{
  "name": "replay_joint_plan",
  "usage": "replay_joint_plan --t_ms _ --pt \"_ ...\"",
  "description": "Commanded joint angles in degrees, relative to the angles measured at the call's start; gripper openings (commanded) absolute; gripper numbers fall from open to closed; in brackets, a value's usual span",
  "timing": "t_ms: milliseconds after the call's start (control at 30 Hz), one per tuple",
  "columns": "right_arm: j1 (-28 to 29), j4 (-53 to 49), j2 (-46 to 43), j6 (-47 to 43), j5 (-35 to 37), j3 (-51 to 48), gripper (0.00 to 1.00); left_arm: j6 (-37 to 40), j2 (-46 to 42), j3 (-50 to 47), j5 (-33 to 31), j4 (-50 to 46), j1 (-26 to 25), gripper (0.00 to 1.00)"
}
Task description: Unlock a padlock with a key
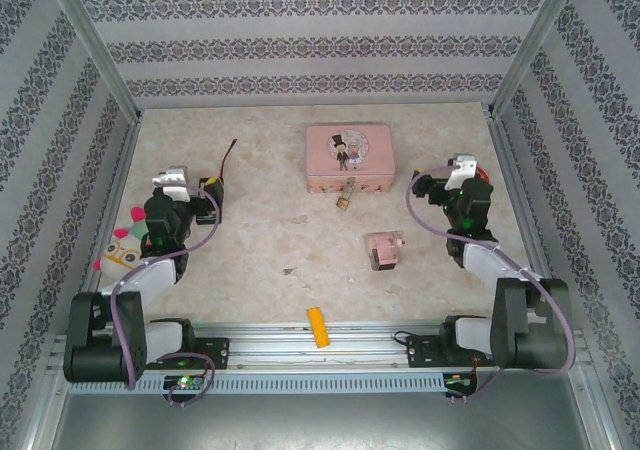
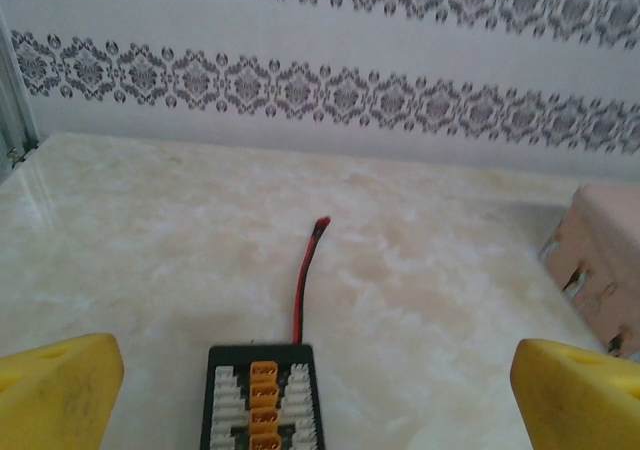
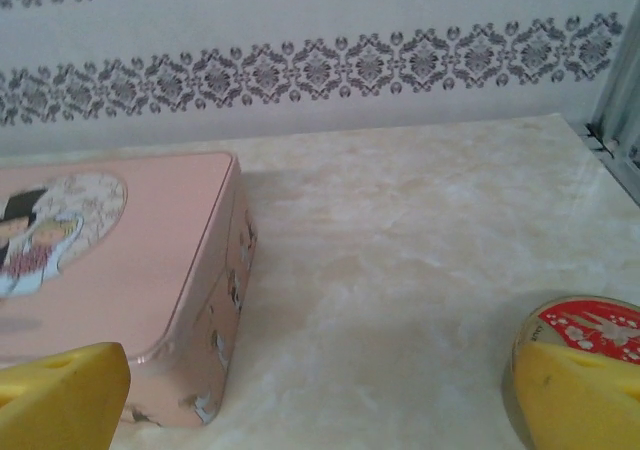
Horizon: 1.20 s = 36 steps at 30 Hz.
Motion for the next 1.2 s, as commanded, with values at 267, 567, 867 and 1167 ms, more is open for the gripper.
replay_joint_plan --t_ms 267,567,867,1167 --pt "0.32 -29.70 7.72 14.50 -5.48 19.27 0.98 -22.61 1.68 14.76 -7.89 -20.41 -12.70 0.99" --pt "1.61 -29.97 20.09 19.23 -14.15 28.44 0.98 -25.66 26.62 34.94 -6.93 -21.46 -27.40 0.99" --pt "2.59 -33.69 29.96 19.33 -15.62 37.37 0.94 -27.13 43.87 52.38 -4.49 -27.48 -30.87 0.99" --pt "3.95 -36.92 38.05 19.58 -18.14 45.01 0.83 -26.67 53.78 63.73 -2.27 -32.45 -32.68 0.94"
